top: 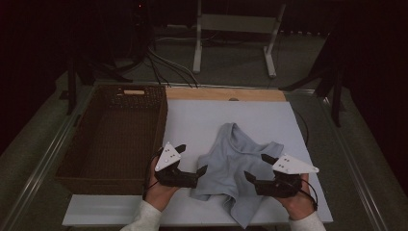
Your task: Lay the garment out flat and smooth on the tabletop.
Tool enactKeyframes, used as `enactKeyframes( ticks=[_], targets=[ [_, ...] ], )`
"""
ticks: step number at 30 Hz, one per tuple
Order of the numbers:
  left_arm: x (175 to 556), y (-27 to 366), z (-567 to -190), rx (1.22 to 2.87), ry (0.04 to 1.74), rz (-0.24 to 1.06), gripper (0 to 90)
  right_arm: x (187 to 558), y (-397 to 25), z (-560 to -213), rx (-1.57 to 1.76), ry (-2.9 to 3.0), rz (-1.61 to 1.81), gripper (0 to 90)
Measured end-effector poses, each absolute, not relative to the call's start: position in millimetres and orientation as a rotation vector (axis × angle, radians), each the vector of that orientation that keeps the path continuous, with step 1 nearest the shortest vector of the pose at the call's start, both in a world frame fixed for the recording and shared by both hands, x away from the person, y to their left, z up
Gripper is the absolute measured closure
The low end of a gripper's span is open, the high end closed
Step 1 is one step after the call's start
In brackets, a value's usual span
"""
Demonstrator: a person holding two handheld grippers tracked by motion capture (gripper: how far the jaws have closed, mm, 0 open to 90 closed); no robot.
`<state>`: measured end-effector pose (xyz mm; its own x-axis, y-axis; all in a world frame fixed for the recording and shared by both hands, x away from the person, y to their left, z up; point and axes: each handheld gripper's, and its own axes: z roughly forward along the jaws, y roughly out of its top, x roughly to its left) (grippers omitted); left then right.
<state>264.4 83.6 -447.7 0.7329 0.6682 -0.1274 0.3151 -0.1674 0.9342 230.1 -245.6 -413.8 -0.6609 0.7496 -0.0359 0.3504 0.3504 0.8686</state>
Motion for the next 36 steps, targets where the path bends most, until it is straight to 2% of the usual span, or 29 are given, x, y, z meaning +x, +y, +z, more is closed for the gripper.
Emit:
enactKeyframes(
  ticks=[10, 36],
  targets=[
    [264.4, 80.9, -448.6, 1.769, 0.777, 0.393, 1.2, 240.2, -270.5, -416.5, 1.115, 2.053, 1.128, 21.8],
    [264.2, 76.2, -455.6, 1.764, 0.734, 0.415, 5.8, 249.7, -297.1, -469.2, 1.325, 2.083, 0.923, 23.6]
  ],
)
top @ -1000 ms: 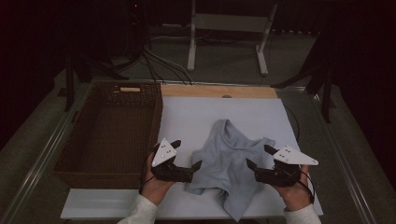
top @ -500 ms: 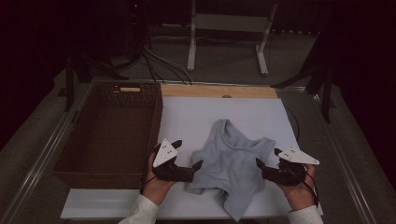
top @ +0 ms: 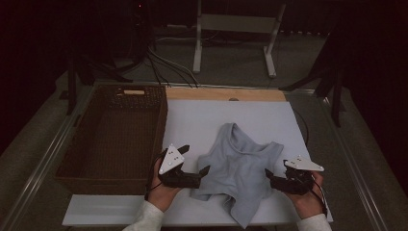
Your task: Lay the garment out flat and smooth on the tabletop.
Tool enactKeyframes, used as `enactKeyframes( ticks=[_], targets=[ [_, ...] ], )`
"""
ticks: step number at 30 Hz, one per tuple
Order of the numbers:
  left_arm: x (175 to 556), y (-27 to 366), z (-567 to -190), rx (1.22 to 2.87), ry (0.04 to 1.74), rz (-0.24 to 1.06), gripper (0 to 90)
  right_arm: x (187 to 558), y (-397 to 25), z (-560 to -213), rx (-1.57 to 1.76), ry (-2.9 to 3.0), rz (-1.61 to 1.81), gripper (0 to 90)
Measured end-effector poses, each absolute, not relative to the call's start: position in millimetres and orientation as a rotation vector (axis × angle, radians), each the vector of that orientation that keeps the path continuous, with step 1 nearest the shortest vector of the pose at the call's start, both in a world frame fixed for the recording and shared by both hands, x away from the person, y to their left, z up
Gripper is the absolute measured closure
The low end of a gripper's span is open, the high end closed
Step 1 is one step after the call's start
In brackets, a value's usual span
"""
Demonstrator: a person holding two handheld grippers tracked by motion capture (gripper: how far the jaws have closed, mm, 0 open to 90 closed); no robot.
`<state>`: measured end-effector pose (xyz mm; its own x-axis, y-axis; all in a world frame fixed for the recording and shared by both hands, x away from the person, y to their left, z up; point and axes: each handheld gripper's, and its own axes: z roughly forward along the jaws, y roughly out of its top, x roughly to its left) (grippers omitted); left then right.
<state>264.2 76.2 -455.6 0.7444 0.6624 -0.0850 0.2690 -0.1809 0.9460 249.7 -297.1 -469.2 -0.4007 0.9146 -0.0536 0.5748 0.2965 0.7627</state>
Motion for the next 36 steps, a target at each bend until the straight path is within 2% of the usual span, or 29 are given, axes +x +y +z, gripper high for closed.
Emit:
enactKeyframes(
  ticks=[14, 15, 22, 27, 36],
  targets=[
    [263.4, 76.4, -457.8, 1.765, 0.71, 0.416, 10.1, 263.8, -292.0, -487.2, 1.391, 2.177, 0.885, 31.6],
    [263.3, 76.2, -457.9, 1.766, 0.708, 0.416, 10.1, 264.8, -291.7, -487.9, 1.392, 2.183, 0.887, 33.5],
    [263.2, 76.2, -457.9, 1.77, 0.704, 0.414, 10.8, 271.7, -286.8, -490.9, 1.396, 2.225, 0.87, 62.5],
    [263.2, 76.0, -458.0, 1.772, 0.703, 0.414, 11.1, 274.1, -284.4, -489.7, 1.374, 2.236, 0.84, 87.3],
    [263.1, 76.4, -457.7, 1.772, 0.704, 0.414, 11.6, 275.2, -284.6, -478.0, 1.306, 2.205, 0.784, 89.6]
  ],
)
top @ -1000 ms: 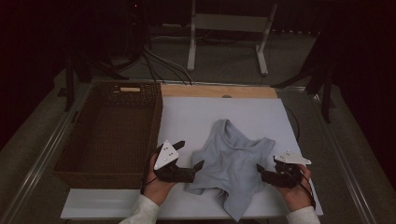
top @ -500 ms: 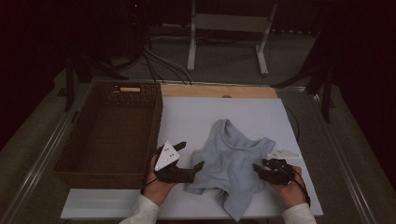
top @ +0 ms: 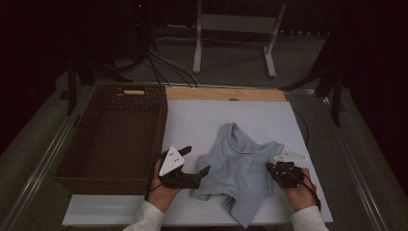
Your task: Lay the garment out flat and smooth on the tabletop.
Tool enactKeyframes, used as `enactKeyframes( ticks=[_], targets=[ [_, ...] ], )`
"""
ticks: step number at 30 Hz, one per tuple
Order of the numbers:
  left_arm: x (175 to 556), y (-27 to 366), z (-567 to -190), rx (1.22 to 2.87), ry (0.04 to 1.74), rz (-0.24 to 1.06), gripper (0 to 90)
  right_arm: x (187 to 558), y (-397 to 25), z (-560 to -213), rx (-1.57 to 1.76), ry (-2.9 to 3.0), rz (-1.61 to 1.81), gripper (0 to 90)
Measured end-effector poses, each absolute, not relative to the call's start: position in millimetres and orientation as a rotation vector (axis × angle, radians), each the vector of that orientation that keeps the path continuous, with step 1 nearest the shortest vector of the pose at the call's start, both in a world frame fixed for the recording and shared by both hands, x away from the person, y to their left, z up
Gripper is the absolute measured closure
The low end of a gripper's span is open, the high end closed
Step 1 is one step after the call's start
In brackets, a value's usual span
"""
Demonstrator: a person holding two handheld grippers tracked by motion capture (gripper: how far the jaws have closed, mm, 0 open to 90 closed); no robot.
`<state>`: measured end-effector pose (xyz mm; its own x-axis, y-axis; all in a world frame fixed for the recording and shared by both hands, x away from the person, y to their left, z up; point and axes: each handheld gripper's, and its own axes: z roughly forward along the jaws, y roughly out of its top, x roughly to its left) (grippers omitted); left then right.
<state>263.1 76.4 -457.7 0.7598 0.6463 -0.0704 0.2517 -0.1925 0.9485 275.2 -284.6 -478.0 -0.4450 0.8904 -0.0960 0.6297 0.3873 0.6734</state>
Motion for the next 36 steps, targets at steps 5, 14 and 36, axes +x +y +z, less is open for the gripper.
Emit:
enactKeyframes(
  ticks=[5, 14, 36],
  targets=[
    [262.9, 75.4, -458.0, 1.774, 0.699, 0.414, 11.7, 280.3, -291.8, -466.8, 1.31, 2.156, 0.769, 89.7],
    [262.8, 75.3, -458.0, 1.775, 0.7, 0.419, 11.9, 287.5, -303.6, -450.8, 1.309, 2.079, 0.727, 89.6],
    [263.6, 75.8, -458.0, 1.772, 0.702, 0.422, 11.9, 252.6, -286.3, -455.1, 1.319, 2.121, 0.844, 26.3]
  ],
)
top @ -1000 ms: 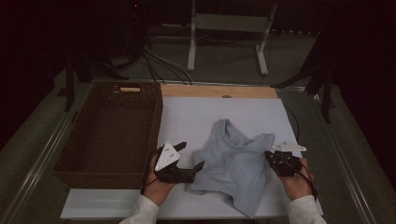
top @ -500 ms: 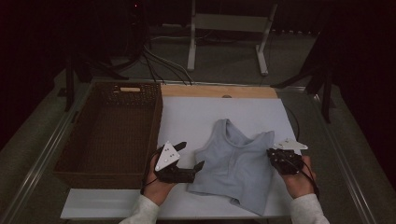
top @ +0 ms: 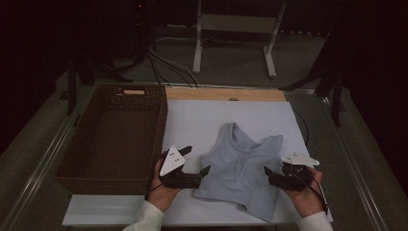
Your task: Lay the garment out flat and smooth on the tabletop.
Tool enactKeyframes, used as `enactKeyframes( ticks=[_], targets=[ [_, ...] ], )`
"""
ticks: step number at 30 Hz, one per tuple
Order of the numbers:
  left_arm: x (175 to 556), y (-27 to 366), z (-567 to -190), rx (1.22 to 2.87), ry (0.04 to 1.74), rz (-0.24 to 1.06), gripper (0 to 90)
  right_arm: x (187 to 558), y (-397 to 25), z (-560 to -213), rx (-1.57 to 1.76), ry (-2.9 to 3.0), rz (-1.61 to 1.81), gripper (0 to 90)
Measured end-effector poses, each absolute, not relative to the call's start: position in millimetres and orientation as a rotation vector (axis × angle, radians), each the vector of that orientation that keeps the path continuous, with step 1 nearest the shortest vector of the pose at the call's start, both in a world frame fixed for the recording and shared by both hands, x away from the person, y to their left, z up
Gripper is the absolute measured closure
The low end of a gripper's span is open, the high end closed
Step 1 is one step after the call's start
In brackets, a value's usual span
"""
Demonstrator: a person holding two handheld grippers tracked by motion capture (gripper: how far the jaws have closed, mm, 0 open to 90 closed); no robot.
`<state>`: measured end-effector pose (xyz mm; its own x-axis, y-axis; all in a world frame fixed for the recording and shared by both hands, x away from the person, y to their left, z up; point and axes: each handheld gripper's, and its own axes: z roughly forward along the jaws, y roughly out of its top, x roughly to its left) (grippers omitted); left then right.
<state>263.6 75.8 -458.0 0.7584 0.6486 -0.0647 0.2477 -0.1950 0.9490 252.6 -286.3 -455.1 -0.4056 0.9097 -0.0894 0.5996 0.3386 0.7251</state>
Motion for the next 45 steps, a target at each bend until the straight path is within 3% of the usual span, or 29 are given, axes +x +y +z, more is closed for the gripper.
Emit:
enactKeyframes(
  ticks=[24, 27, 35, 45],
  targets=[
    [263.0, 76.2, -456.2, 1.769, 0.704, 0.428, 12.1, 229.1, -295.3, -487.2, 1.453, 2.201, 0.832, 30.3],
    [263.0, 76.2, -456.3, 1.771, 0.705, 0.428, 12.1, 230.7, -296.5, -490.7, 1.489, 2.211, 0.809, 37.9],
    [263.1, 75.2, -456.6, 1.774, 0.703, 0.428, 12.1, 230.2, -295.3, -489.5, 1.482, 2.223, 0.797, 80.8],
    [263.2, 75.2, -456.9, 1.775, 0.705, 0.431, 12.2, 230.7, -297.3, -473.1, 1.401, 2.177, 0.786, 85.4]
  ],
)
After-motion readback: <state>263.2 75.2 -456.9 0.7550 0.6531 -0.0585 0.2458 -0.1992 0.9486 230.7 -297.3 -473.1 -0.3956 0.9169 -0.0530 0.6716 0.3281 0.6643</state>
